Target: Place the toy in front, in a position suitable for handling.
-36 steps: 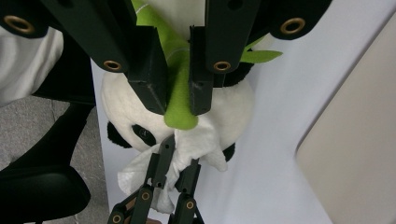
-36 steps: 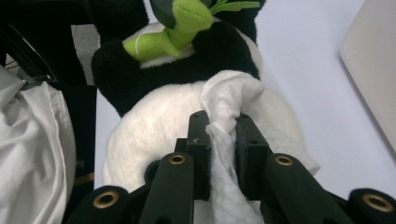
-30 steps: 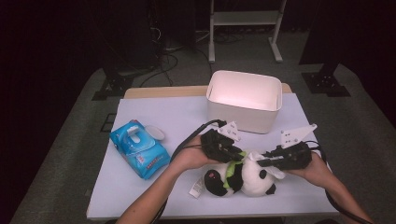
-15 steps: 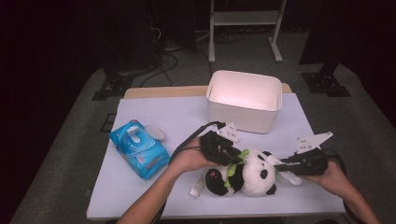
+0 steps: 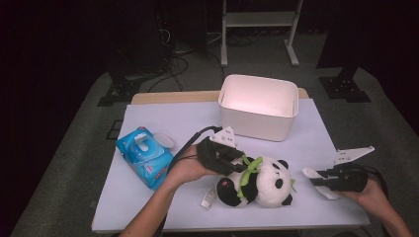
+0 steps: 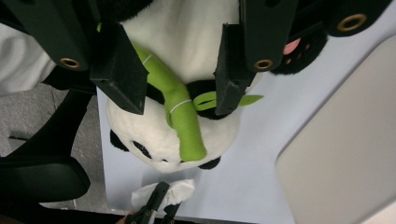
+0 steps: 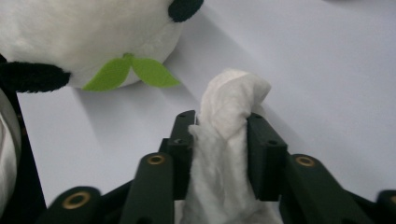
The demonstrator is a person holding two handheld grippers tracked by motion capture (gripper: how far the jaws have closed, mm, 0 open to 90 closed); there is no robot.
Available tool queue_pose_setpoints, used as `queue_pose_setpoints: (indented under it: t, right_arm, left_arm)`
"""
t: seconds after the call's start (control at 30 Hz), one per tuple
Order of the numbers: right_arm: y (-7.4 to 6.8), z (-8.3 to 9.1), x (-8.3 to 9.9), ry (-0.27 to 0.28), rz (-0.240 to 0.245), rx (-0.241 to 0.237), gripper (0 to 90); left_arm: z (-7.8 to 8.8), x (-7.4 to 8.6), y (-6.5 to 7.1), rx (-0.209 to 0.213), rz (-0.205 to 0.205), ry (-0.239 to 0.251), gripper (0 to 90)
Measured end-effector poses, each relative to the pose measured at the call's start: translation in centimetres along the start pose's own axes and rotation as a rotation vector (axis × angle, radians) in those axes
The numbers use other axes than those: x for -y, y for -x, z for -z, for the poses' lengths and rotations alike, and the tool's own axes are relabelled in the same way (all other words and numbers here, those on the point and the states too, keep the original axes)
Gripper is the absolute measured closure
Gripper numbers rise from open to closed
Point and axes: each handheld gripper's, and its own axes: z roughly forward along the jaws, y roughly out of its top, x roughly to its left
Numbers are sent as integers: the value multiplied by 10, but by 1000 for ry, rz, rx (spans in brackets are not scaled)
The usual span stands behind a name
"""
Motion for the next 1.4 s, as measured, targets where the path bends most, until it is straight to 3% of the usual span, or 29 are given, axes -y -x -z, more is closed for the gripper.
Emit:
queue_pose_setpoints:
  t: [0.13,0.23,0.67,0.9,1.13,1.3,1.4]
  right_arm:
    - [-1,6,-6,38,-8,-10,574]
    - [-4,7,-13,28,8,-7,539]
    - [-8,12,-42,37,63,-5,520]
    - [-7,11,-55,41,93,-10,489]
    - [-6,10,-84,47,144,-17,441]
    - [-2,7,-108,54,145,-31,363]
    - [-1,4,-121,64,170,-37,337]
  left_arm:
    - [9,7,-1,-25,12,18,485]
    - [13,16,-2,-44,22,17,455]
    - [27,42,-4,-107,74,23,403]
    - [30,57,-3,-114,101,27,374]
    - [33,64,-3,-127,116,5,338]
    - [33,70,-3,-132,131,3,300]
    - [34,74,-2,-137,140,-2,273]
